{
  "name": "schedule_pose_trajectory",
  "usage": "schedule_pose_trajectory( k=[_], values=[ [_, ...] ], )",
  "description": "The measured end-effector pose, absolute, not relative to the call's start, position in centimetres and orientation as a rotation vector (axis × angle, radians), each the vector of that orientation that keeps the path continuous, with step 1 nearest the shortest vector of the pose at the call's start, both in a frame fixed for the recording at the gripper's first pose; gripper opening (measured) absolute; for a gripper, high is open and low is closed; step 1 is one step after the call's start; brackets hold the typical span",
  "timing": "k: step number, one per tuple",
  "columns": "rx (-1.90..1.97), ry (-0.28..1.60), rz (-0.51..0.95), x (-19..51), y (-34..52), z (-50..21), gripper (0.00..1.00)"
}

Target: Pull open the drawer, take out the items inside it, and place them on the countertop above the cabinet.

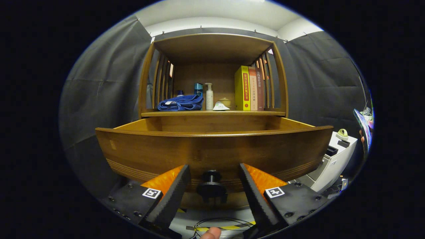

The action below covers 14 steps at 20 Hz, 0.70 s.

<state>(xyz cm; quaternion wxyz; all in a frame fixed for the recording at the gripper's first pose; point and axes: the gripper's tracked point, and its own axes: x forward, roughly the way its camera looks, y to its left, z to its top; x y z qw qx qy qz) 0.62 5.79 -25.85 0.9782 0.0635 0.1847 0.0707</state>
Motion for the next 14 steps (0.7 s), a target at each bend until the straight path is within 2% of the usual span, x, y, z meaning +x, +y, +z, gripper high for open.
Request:
schedule_pose_trajectory(
  k=[7, 14],
  values=[
    [0.128, 0.387, 0.145, 2.2, 6.2, -25.8, 0.98],
    [0.145, 0.367, 0.161, 7.9, 6.7, -25.7, 0.98]
  ],
)
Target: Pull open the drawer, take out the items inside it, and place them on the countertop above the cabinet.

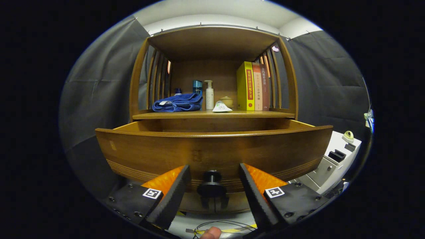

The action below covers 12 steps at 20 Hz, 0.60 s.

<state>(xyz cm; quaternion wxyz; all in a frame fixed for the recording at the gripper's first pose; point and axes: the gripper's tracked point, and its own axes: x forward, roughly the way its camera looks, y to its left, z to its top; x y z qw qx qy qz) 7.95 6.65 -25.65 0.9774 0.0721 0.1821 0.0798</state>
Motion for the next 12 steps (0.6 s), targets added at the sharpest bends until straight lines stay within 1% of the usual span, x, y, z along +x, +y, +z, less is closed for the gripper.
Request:
schedule_pose_trajectory(
  k=[6, 12],
  values=[
    [0.138, 0.33, 0.156, 13.7, 7.5, -25.6, 0.98],
    [0.151, 0.31, 0.156, 17.1, 8.0, -26.4, 0.98]
  ],
)
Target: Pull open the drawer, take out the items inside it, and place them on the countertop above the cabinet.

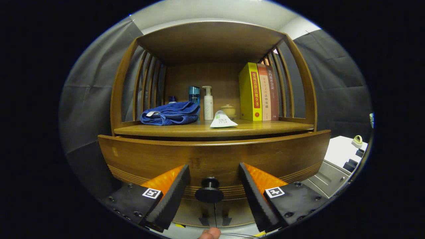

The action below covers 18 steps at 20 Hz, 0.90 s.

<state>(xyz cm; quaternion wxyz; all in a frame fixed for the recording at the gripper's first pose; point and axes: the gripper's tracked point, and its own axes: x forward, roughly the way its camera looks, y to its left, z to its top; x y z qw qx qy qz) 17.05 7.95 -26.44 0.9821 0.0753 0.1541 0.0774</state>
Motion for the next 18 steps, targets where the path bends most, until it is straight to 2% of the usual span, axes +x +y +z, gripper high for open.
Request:
schedule_pose_trajectory(
  k=[11, 18],
  values=[
    [0.149, 0.307, 0.157, 20.7, 8.2, -27.0, 0.98],
    [0.143, 0.29, 0.166, 20.6, 8.0, -27.0, 0.98]
  ],
)
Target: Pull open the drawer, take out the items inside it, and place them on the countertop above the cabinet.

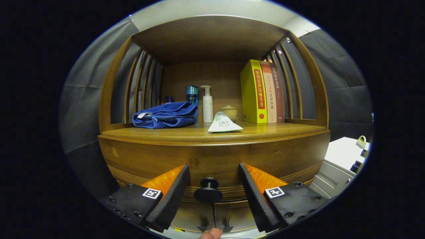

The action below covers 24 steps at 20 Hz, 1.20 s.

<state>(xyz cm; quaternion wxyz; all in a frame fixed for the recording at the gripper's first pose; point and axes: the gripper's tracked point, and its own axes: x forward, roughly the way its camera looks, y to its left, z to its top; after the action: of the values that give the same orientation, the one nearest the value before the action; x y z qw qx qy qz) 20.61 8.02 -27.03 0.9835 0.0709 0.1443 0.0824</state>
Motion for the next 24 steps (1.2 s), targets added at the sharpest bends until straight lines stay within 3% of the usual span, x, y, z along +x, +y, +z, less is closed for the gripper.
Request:
schedule_pose_trajectory(
  k=[5, 24],
  values=[
    [0.125, 0.316, 0.16, 16.7, 7.1, -26.6, 0.98],
    [0.062, 0.095, 0.105, -0.2, 3.0, -9.6, 0.98]
  ],
)
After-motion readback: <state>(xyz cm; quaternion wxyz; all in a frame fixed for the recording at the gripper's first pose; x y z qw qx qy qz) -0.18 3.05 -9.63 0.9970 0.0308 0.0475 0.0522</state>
